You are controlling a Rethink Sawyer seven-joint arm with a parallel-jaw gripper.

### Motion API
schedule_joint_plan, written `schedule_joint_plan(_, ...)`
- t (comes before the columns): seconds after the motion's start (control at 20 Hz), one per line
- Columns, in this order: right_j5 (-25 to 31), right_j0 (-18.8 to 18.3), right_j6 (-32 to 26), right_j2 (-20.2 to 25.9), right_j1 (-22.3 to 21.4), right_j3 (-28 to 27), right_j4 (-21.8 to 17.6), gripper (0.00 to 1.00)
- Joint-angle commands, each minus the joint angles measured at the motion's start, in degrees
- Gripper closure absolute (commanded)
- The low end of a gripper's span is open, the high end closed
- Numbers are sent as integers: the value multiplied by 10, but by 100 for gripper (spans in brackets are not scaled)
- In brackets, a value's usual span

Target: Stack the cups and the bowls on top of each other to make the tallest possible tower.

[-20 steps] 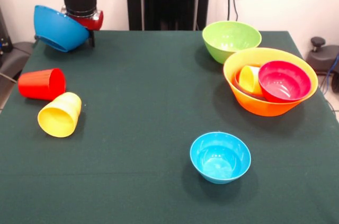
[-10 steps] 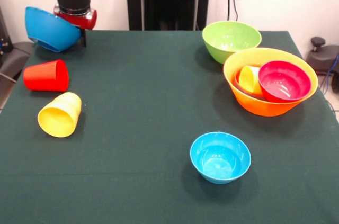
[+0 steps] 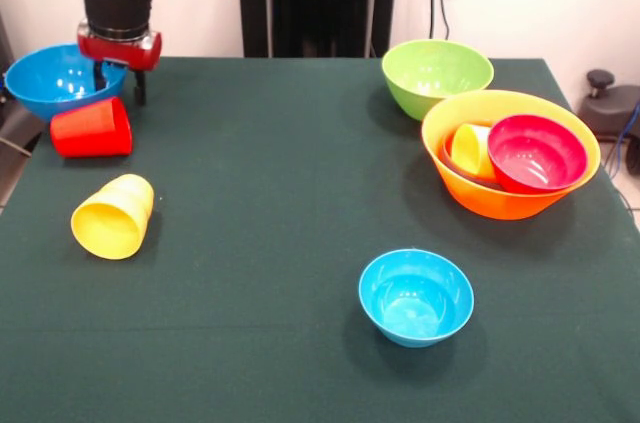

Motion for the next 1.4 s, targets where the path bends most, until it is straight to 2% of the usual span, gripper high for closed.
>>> schedule_joint_plan(0.05,-26,9,-6,67,20,-66,-36,0)
schedule_joint_plan(0.25,-38,19,8,58,21,-69,-37,0)
schedule_joint_plan(0.6,-23,16,7,65,22,-65,-28,0)
schedule_joint_plan(0.65,-20,17,9,64,23,-66,-25,100)
schedule_joint_plan(1.2,-8,14,6,68,25,-62,-21,100)
schedule_joint_plan(1.25,-30,12,8,75,22,-62,-28,100)
schedule_joint_plan(1.4,-26,25,26,71,-5,-31,-12,100)
